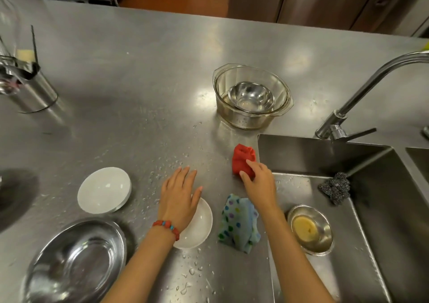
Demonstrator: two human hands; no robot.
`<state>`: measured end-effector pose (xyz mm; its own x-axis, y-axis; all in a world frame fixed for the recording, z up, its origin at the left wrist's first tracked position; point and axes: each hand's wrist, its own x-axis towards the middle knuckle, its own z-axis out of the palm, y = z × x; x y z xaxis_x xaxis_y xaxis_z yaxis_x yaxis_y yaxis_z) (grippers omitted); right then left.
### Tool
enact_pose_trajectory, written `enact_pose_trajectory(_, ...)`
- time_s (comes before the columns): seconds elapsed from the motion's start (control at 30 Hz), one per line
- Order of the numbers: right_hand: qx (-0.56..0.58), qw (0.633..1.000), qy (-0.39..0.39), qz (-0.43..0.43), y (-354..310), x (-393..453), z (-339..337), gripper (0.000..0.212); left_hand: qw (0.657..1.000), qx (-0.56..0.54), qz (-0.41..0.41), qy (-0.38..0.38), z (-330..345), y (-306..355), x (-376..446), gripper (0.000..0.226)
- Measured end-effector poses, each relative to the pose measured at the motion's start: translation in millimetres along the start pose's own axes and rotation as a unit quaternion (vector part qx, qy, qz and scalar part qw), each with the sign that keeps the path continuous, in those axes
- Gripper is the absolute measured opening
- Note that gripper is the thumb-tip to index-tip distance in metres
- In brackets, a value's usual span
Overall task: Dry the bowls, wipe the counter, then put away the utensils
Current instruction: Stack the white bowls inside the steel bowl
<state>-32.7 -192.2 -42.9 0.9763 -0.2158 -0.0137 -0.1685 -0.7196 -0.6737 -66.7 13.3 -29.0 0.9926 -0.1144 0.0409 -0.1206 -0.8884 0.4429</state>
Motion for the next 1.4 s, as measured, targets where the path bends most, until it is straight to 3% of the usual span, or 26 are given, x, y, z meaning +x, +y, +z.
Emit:
enact_pose_trajectory(0.13,0.063,0.998,0.004,-0.001,-19.7,-52.8,7.3,0.037,0.999,-0.023,0.006,0.024,-13.3,-14.4,-18.1,0.044)
enact_pose_trajectory(0.33,0.073,0.993,-0.031,0.085,-41.0,-123.0,41.9,0.021,0.999,-0.031,0.02,0.01,-30.9,-47.7,-41.8,0.047)
enact_pose_trajectory(0.5,0.14,0.983,-0.008,0.118,-57.0,-159.1,65.9,0.036,0.998,-0.035,0.05,0.011,-44.4,-77.0,-57.8,0.044)
enact_pose_trajectory(0.57,0.236,0.954,0.006,0.183,-63.0,-164.2,76.0,0.04,0.997,-0.037,0.059,0.022,-48.5,-88.6,-62.6,0.042)
enact_pose_trajectory(0.67,0.419,0.862,0.029,0.283,-71.1,-168.8,88.6,0.032,0.997,-0.05,0.056,0.02,-54.0,-104.3,-68.0,0.043)
enact_pose_trajectory(0.73,0.473,0.825,0.053,0.305,-74.6,-170.8,91.9,0.033,0.996,-0.069,0.045,0.025,-58.1,-114.5,-70.1,0.044)
enact_pose_trajectory(0.87,0.492,0.813,0.079,0.301,-82.3,-175.6,97.5,0.034,0.986,-0.152,-0.019,0.068,-74.2,-138.3,-68.0,0.041)
enact_pose_trajectory(1.07,0.506,0.82,0.044,0.264,-106.8,-173.5,106.3,0.025,0.959,-0.227,-0.147,0.087,-97.7,-194.8,-52.2,0.043)
enact_pose_trajectory(1.2,0.498,0.83,0.022,0.249,-121.5,-167.5,113.4,0.032,0.896,-0.351,-0.267,0.049,-104.2,-223.1,-37.2,0.051)
enact_pose_trajectory(1.33,0.492,0.836,0.012,0.242,-128.5,-165.9,120.3,0.034,0.775,-0.533,-0.336,-0.048,-104.4,-238.6,-26.3,0.049)
enact_pose_trajectory(1.4,0.483,0.842,0.007,0.238,-129.2,-166.2,121.2,0.035,0.746,-0.563,-0.342,-0.098,-101.5,-244.9,-24.5,0.046)
